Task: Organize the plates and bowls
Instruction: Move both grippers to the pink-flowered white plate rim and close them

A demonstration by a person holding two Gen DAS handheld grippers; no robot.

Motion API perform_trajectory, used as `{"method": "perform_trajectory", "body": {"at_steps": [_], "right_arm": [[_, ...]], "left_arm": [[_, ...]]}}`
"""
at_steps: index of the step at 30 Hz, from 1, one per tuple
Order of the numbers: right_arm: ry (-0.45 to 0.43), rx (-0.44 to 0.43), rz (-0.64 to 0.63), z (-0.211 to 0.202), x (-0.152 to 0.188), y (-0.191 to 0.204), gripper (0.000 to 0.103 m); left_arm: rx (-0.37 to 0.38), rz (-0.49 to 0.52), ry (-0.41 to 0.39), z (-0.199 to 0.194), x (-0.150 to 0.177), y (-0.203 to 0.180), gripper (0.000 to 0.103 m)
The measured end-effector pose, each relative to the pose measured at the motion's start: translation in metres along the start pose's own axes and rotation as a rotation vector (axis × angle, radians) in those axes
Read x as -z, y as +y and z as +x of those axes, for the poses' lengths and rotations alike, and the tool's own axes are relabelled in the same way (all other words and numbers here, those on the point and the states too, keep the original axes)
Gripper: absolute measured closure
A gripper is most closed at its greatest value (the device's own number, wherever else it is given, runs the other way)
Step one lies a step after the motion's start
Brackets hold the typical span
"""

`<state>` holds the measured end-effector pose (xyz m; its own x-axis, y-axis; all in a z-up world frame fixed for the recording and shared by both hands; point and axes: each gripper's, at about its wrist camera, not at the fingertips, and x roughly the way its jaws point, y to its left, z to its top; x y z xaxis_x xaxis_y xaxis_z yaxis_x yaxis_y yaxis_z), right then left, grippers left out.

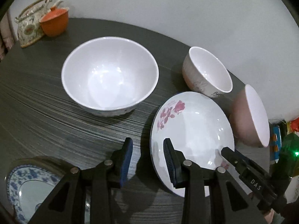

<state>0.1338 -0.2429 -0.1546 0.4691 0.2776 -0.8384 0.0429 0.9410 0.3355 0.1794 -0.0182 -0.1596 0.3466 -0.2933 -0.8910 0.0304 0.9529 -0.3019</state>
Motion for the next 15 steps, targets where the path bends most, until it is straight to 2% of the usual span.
{"method": "perform_trajectory", "body": {"at_steps": [7,11,12,15], "right_arm": [[0.014,-0.007,-0.021,0.014,-0.009,0.004,0.073],[0.011,-0.010,-0.027,0.017,-0.012,0.007,0.073],[0.010,-0.012,-0.028,0.018,-0.013,0.008,0.073],[0.018,-0.010,-0.028,0.017,-0.012,0.006,0.082]], "left_arm": [[0.006,0.009,0.028,0.016,-0.004,-0.005,0.069],[0.015,0.014,0.037,0.023,-0.005,-0.008,0.069],[0.019,0.014,0.040,0.024,-0.005,-0.008,0.076],[0.007,0.025,0.058,0.029,-0.004,-0.010,0.082]]}}
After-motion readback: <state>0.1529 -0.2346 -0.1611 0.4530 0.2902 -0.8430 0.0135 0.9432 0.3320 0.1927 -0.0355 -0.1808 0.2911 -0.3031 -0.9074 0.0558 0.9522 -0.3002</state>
